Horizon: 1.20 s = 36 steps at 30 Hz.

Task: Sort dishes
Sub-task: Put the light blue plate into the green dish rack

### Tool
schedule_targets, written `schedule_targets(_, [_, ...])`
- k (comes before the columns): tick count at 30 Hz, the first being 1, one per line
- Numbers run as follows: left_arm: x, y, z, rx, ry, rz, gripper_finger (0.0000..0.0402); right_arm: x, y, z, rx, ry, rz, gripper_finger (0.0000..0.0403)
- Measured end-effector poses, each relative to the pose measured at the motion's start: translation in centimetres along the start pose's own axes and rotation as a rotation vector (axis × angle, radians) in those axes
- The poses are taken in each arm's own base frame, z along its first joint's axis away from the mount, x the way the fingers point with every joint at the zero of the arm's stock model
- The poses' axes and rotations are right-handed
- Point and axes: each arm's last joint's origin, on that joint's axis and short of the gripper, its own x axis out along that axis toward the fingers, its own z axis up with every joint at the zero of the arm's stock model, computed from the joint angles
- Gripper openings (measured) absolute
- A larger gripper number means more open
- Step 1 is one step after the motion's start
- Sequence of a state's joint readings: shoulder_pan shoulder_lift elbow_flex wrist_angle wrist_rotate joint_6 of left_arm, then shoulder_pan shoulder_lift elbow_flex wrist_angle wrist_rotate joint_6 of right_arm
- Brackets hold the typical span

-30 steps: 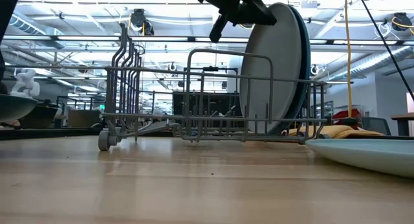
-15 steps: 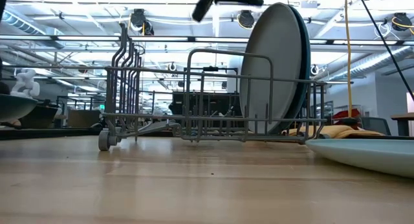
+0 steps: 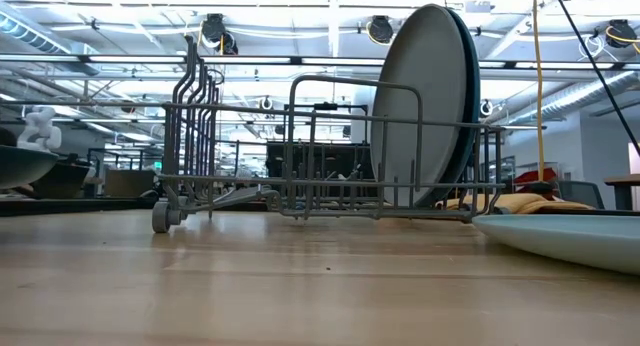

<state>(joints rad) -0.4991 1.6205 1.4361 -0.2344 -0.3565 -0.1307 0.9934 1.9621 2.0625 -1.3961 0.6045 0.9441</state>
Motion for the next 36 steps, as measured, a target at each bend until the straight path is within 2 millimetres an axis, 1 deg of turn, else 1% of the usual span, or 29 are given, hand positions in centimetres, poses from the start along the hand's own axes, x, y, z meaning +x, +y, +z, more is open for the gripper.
schedule_targets(4, [-3.0,-1.0,1.0,0.057,-0.047,0.013,0.0,5.0,1.9,-0.3,0.083,0.183,0.02,0.0176])
schedule_targets(6, [-4.5,-1.5,1.2,0.072,-0.045,0.035,0.0,7.3,2.7,-0.7,0.111,0.276,0.016,0.0209])
schedule_targets(8, [-6.1,-2.0,1.1,0.078,-0.036,0.059,0.0,9.3,3.2,-1.2,0.124,0.338,0.004,0.0231])
schedule_targets(10, [-7.7,-2.5,1.1,0.082,-0.036,0.093,0.0,10.8,3.6,-1.5,0.121,0.367,-0.018,0.0241])
schedule_targets(13, [-10.3,-3.3,1.2,0.095,-0.068,0.152,0.0,12.8,4.0,-2.0,0.117,0.399,-0.047,0.0241])
schedule_targets(16, [-12.3,-4.3,1.2,0.105,-0.109,0.201,0.0,14.4,4.4,-2.5,0.118,0.469,-0.037,0.0236])
schedule_targets(20, [-13.6,-5.5,0.9,0.13,-0.138,0.258,0.0,16.1,4.9,-3.3,0.134,0.518,-0.056,0.0235])
schedule_targets(23, [-14.2,-6.0,0.7,0.139,-0.15,0.289,0.0,17.0,4.8,-4.0,0.147,0.552,-0.118,0.0235])
schedule_targets(26, [-14.5,-6.3,0.6,0.135,-0.156,0.284,0.0,18.1,4.5,-5.0,0.159,0.601,-0.183,0.0234])
schedule_targets(29, [-14.8,-6.8,0.4,0.122,-0.161,0.264,0.0,19.3,4.3,-6.1,0.18,0.627,-0.187,0.0234])
schedule_targets(31, [-14.9,-7.0,0.3,0.117,-0.163,0.255,0.0,19.7,4.2,-6.7,0.187,0.638,-0.179,0.0233])
schedule_targets(34, [-15.1,-7.5,-0.1,0.127,-0.161,0.237,0.0,20.4,4.1,-7.5,0.174,0.65,-0.153,0.0216])
schedule_targets(36, [-15.0,-7.7,-0.4,0.13,-0.161,0.235,0.0,20.7,4.2,-7.8,0.158,0.644,-0.123,0.0191])
